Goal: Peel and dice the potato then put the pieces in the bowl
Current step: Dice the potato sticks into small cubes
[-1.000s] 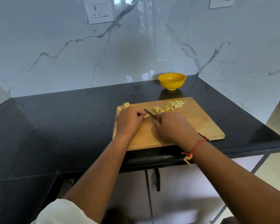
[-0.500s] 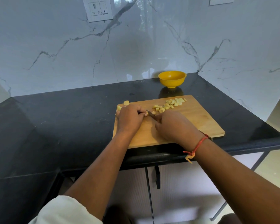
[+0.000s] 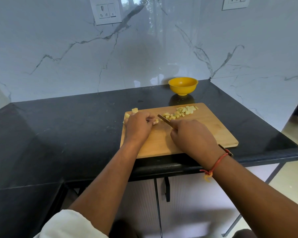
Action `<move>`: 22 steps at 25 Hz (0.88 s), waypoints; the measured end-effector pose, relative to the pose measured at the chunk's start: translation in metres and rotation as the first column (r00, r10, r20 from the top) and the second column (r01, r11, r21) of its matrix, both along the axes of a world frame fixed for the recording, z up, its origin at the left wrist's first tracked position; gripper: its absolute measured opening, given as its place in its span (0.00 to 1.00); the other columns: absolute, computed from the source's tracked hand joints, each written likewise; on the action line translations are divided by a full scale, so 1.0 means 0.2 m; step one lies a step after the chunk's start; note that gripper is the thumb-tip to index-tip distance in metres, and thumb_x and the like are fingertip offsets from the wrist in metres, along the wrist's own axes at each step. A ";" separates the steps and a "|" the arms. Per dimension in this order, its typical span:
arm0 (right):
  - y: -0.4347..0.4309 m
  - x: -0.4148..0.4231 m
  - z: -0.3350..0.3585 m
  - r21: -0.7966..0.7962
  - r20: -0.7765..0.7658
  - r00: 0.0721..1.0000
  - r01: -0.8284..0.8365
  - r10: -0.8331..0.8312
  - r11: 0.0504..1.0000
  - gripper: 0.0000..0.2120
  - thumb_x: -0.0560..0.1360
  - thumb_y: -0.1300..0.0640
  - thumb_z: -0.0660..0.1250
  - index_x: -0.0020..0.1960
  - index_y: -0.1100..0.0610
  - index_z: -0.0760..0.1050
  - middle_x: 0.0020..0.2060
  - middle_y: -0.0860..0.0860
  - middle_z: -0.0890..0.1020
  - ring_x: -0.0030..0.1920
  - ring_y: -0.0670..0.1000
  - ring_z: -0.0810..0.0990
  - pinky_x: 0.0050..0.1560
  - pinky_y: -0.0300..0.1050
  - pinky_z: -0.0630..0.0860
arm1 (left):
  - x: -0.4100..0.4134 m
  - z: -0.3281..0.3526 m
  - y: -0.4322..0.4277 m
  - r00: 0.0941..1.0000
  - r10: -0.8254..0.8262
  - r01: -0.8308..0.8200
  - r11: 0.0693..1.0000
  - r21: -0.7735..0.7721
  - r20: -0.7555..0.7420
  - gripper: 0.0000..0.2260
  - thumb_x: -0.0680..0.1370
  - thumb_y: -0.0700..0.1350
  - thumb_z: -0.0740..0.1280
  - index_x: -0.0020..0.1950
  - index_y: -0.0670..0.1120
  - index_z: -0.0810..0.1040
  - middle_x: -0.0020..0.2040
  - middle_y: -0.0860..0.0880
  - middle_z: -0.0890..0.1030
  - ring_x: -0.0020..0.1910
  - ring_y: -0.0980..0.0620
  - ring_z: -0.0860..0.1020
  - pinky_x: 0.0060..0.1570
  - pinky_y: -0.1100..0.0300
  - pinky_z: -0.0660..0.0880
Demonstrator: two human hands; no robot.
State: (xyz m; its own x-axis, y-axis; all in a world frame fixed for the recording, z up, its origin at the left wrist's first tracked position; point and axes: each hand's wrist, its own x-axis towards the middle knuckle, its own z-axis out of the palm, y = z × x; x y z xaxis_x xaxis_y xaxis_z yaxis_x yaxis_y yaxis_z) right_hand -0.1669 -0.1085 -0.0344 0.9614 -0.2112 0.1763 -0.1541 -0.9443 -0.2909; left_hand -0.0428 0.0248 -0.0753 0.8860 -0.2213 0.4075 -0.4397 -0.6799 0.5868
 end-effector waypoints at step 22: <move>0.04 0.08 -0.04 -0.044 -0.149 0.989 -0.029 0.022 0.999 0.18 0.81 0.57 0.58 0.68 0.46 0.75 0.45 0.50 0.78 0.48 0.52 0.78 0.51 0.50 0.80 | -0.01 0.01 0.00 1.000 -0.017 0.015 0.998 -0.059 -0.024 0.09 0.74 0.47 0.75 0.48 0.55 0.76 0.41 0.57 0.82 0.49 0.55 0.80 0.63 0.44 0.72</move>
State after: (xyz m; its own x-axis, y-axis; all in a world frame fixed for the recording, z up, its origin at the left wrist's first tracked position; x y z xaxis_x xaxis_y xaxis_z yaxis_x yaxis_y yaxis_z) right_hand -0.1501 -0.0999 -0.0432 0.9826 -0.1813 0.0404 -0.1680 -0.9602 -0.2234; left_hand -0.0450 0.0258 -0.0736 0.8923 -0.2116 0.3987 -0.4353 -0.6369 0.6363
